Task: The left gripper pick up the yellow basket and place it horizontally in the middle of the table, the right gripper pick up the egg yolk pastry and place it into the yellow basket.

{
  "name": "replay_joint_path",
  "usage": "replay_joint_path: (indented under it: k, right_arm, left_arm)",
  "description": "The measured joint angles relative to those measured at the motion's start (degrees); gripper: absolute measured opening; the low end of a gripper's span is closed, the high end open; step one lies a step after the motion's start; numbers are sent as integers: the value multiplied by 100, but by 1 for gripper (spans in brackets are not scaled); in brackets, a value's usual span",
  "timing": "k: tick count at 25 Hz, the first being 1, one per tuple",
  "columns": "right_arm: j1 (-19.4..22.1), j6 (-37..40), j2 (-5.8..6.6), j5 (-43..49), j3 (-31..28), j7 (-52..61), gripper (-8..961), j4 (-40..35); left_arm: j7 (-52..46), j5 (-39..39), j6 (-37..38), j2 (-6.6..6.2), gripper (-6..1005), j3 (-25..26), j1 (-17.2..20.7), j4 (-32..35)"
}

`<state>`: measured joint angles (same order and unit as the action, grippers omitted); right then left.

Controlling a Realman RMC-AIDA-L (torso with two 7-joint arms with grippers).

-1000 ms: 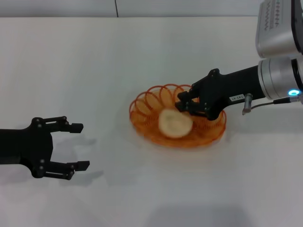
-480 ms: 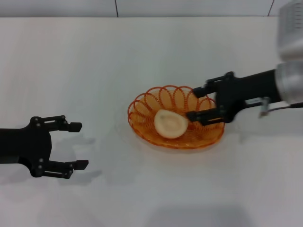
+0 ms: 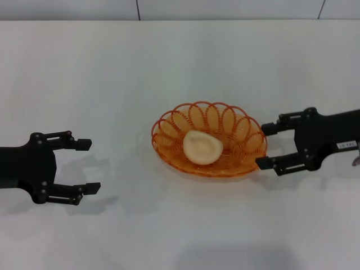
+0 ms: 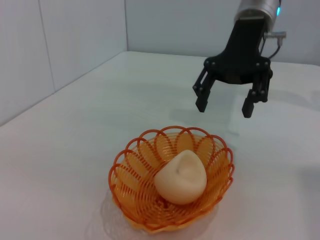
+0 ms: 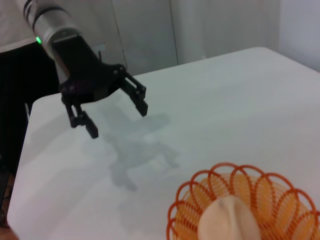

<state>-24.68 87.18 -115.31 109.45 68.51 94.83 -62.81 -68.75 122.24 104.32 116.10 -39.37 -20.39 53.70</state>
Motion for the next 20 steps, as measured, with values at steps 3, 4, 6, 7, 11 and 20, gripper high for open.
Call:
replay_joint_path:
  k: [3,4,6,7,11,20]
  right_arm:
    - [74,6,12,16,-102,-146,752,105]
    - [95,22,14,16,-164,-206,752,140]
    - [116,69,20,25,-266,-341,753,224]
    - [118,80,27,28,-287,-375,754,249]
    - [123,233,56,6,-436,-640,755,377]
    - [141,508,112,35,-953,-1046,755,632]
  left_arm:
    - [-2,2,0,-3,869,3,-12,0]
    - [-1,2,0,-5,869,3,-24,0]
    - [-3,1,-1,-14,869,4,-55,-3]
    - [-8,1,-3,-20,869,5,-66,-7]
    - [-84,2,-47,-47,869,8,-149,-41]
    - [-177,17,-136,-82,870,9,-282,-52]
